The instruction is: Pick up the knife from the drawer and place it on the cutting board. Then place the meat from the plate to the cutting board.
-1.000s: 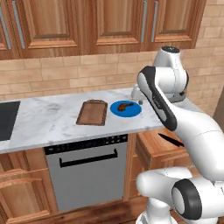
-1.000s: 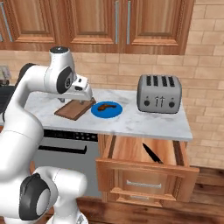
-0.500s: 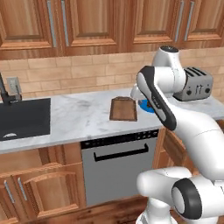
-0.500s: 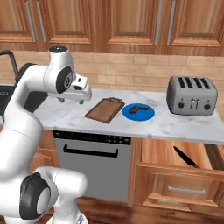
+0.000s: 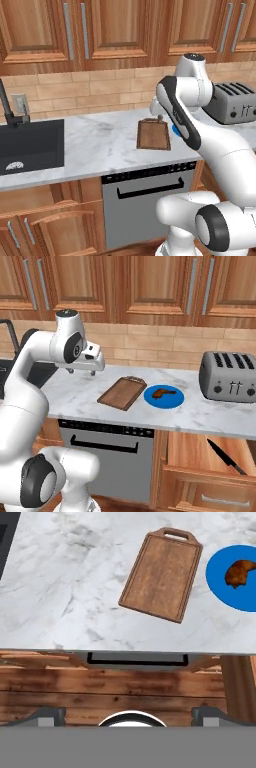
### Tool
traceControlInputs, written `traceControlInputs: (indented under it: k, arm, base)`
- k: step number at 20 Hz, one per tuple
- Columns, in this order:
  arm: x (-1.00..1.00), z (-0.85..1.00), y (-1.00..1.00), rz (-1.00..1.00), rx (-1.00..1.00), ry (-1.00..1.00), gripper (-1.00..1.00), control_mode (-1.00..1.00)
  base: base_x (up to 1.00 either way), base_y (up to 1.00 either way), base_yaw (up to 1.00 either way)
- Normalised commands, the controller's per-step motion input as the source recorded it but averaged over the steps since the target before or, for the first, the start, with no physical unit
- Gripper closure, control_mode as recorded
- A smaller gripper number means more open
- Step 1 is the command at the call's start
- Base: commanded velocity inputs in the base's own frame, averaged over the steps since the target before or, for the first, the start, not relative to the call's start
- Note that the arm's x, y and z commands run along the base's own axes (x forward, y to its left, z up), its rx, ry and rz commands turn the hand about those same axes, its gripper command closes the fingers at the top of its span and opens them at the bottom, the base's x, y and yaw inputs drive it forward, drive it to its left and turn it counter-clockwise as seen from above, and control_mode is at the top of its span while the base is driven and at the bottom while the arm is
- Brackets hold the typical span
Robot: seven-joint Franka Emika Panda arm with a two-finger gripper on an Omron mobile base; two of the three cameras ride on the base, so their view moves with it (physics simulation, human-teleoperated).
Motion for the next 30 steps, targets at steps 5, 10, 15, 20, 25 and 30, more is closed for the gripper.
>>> traceControlInputs:
  k: [5, 10, 15, 20, 25, 30]
  arm:
    - [0.0, 0.0, 0.0, 0.0, 0.0, 0.0, -1.0, 1.0]
    - [0.0, 0.0, 0.0, 0.0, 0.0, 0.0, -1.0, 1.0]
    - [0.0, 0.0, 0.0, 0.0, 0.0, 0.0, -1.0, 1.0]
    - [0.0, 0.0, 0.0, 0.0, 0.0, 0.0, -1.0, 1.0]
    - [0.0, 0.0, 0.0, 0.0, 0.0, 0.0, -1.0, 1.0]
    - [0.0, 0.0, 0.0, 0.0, 0.0, 0.0, -1.0, 1.0]
  base:
    - [0.42, -0.3, 0.05]
    - [0.38, -0.22, 0.03]
    - [0.37, -0.26, 0.0]
    - [0.35, -0.41, 0.0]
    - [0.33, -0.39, 0.0]
    - [0.34, -0.24, 0.0]
